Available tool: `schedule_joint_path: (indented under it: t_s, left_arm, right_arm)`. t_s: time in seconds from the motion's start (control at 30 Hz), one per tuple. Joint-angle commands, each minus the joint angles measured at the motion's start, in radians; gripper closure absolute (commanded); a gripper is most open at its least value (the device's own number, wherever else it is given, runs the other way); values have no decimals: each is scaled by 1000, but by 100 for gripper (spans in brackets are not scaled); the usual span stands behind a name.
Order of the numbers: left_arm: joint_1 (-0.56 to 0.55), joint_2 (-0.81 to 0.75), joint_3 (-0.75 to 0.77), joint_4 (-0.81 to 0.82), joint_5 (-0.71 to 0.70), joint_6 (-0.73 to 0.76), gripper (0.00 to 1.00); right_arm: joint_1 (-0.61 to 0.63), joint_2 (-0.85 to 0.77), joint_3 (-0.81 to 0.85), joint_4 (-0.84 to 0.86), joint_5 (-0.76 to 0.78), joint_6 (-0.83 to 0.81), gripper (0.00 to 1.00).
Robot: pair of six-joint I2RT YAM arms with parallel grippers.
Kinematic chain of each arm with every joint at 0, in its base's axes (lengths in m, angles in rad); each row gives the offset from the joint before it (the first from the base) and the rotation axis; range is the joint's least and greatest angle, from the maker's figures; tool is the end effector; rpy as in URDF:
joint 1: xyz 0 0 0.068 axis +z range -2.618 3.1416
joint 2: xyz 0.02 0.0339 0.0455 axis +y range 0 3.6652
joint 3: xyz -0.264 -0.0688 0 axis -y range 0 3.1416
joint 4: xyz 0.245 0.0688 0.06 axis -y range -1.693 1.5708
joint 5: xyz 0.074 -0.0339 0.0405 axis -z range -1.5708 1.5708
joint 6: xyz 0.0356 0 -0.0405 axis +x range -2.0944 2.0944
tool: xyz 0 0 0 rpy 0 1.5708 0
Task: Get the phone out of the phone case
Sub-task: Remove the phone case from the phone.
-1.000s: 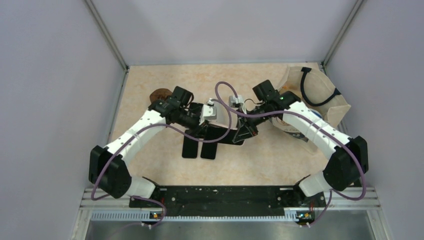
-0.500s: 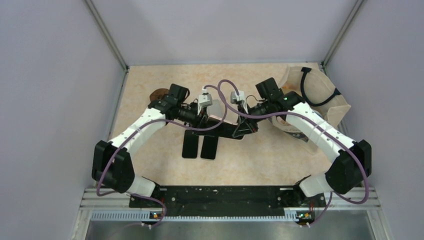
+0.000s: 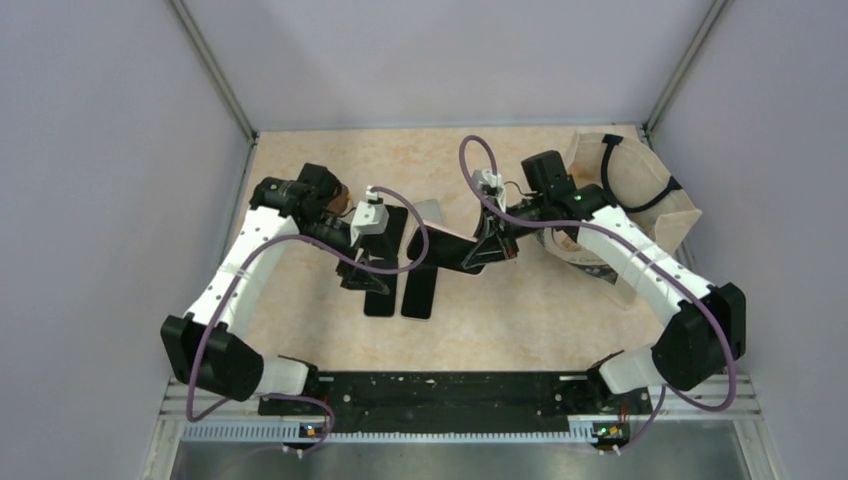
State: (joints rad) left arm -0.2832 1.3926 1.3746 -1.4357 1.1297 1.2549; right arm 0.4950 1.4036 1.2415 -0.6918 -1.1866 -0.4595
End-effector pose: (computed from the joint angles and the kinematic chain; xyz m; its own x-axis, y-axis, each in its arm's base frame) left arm 0.2115 -0.0951 0.3403 -0.0864 0.4478 -0.8899 0.9750 -0.1456 -0.1680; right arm 0.2350 0.1644 0.3276 -0.2779 -0.3389 -0.8989 -0.9342 -0.1226 0.3350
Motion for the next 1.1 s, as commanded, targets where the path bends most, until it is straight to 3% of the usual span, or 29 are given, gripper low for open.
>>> schedule_joint_path:
  t_s: [0.0, 0.07, 0.23, 0.57, 0.7, 1.07]
  left_arm:
    - [10, -133, 12, 20, 14, -137, 28]
    - [11, -188, -10, 145, 30, -347, 30]
    - [9, -341, -149, 651, 44, -908, 31]
    - [10, -350, -241, 953, 20, -1379, 33]
    - [10, -335, -251, 989, 25, -1451, 35]
    - [9, -328, -269, 1009, -9, -1453, 36]
  right_arm:
    - [-29, 24, 36, 63, -136, 23, 100]
    - [-32, 34, 51, 64, -139, 36, 100]
    - [-33, 59, 88, 67, -156, 72, 100]
    - [-34, 72, 107, 91, -177, 123, 100]
    - [-35, 68, 100, 93, -179, 128, 100]
    - [-34, 66, 92, 112, -186, 140, 100]
